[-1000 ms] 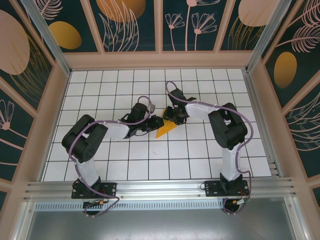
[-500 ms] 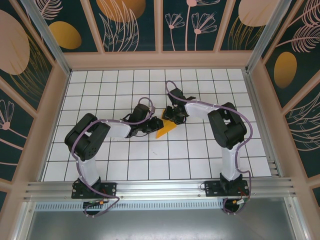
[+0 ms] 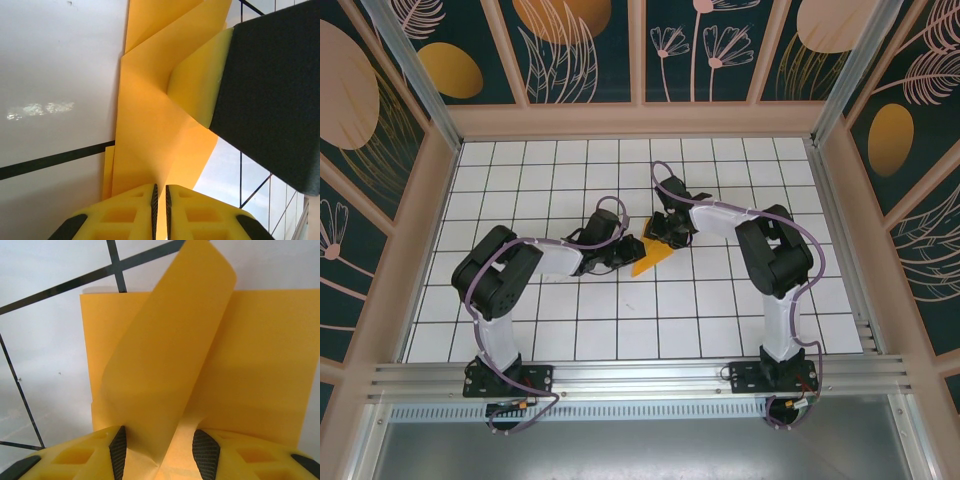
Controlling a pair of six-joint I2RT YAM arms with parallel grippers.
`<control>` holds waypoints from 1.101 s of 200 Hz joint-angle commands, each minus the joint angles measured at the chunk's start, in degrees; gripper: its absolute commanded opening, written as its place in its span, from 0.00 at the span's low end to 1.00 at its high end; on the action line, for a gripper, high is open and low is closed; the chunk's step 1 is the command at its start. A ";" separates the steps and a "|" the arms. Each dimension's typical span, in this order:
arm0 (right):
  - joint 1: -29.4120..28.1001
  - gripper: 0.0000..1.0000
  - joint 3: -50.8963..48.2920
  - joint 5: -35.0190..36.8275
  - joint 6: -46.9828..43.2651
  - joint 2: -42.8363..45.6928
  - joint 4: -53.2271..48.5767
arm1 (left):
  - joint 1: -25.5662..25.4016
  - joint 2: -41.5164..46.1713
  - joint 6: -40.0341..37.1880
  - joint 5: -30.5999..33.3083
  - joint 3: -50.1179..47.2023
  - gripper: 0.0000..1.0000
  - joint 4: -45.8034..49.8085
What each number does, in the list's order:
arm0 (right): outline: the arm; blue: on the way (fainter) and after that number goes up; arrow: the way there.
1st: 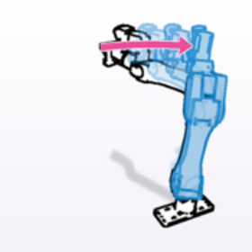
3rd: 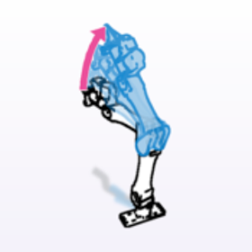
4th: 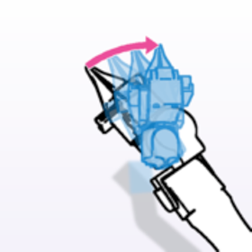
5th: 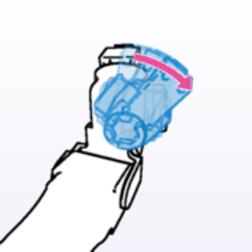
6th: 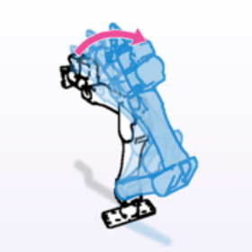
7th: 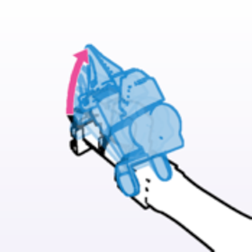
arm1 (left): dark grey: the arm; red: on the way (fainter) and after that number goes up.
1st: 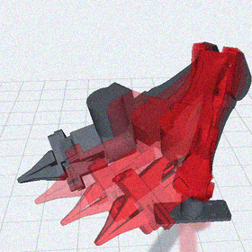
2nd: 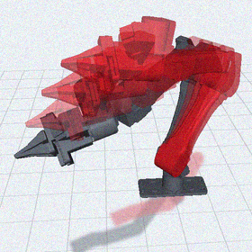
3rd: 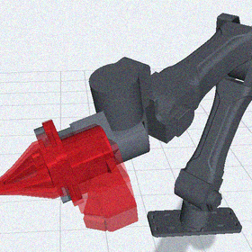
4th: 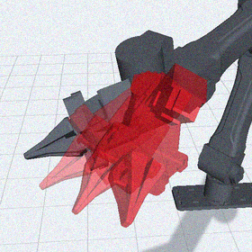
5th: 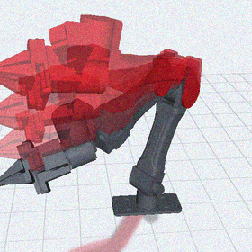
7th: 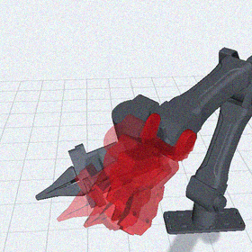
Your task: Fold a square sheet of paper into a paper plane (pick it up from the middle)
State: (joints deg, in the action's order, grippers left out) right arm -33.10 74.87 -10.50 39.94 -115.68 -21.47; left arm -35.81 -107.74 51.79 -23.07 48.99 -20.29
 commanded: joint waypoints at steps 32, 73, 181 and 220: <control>-0.51 0.45 -3.14 1.59 0.15 -7.70 -2.18 | -0.68 -1.38 -0.29 2.93 0.84 0.13 4.70; -0.31 0.45 -1.64 -0.11 -0.04 -4.54 -1.50 | -0.93 -2.01 -1.31 5.79 1.00 0.11 8.28; 1.44 0.30 -8.22 -8.91 -9.76 12.11 12.27 | -1.10 -2.99 -2.30 10.06 1.23 0.08 12.29; 1.41 0.07 -10.11 -12.67 -9.79 9.43 14.42 | -1.20 -3.08 -2.13 10.46 1.54 0.07 13.17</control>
State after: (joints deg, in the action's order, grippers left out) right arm -31.70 66.04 -18.90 31.66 -104.27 -9.72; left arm -37.10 -108.07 51.09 -17.10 50.85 -14.22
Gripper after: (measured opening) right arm 0.107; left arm 0.077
